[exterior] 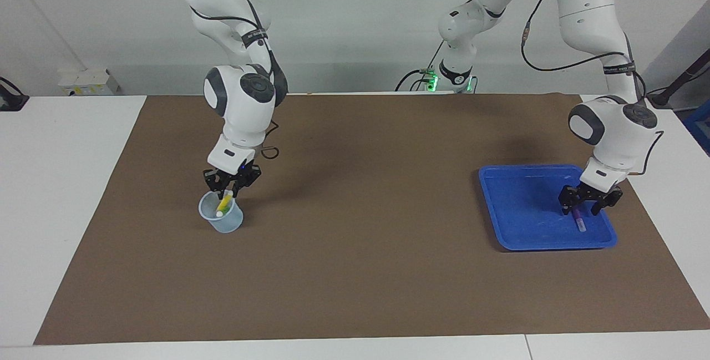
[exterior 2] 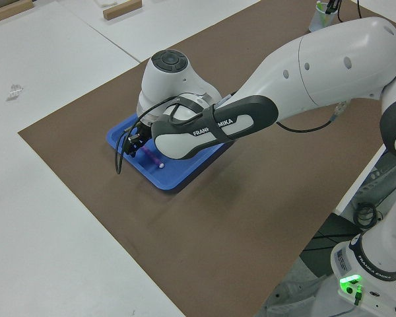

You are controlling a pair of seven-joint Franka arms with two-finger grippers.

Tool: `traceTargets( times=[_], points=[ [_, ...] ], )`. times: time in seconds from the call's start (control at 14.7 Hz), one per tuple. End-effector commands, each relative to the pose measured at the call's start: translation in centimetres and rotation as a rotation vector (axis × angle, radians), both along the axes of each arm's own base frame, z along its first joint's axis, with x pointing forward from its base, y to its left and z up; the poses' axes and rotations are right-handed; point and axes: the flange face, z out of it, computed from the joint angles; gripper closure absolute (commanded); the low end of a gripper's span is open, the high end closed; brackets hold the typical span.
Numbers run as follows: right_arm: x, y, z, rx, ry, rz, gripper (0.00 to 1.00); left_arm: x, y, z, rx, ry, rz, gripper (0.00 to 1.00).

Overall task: Right arm passes pens to left for tray arrangement
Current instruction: 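Lower the purple pen into the blue tray and open the left gripper, then raise the left gripper from the tray while the right gripper reaches the cup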

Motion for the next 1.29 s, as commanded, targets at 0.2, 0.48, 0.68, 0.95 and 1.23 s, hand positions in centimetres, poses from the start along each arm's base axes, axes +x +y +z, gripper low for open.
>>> traceTargets(
  times=[0.2,0.48,0.68,0.95,1.23],
  points=[
    [0.0,-0.1,-0.1,-0.011,-0.004,0.041,1.0,1.7,-3.0,3.3,-0.012,0.112,-0.024,0.01],
    [0.1,0.1,0.1,-0.011,-0.008,0.043,1.0,2.0,-7.8,7.2,-0.017,0.119,0.039,0.01],
    [0.3,0.5,0.6,-0.023,-0.002,0.04,1.0,1.6,-10.6,9.4,-0.02,0.131,0.094,0.01],
    [0.3,1.4,3.3,-0.059,0.01,0.021,1.0,1.1,-12.9,11.6,-0.018,0.194,0.128,0.01],
    [-0.5,2.8,6.8,-0.07,0.004,0.026,1.0,1.4,-14.0,13.7,-0.063,0.241,0.142,0.01]
  ],
)
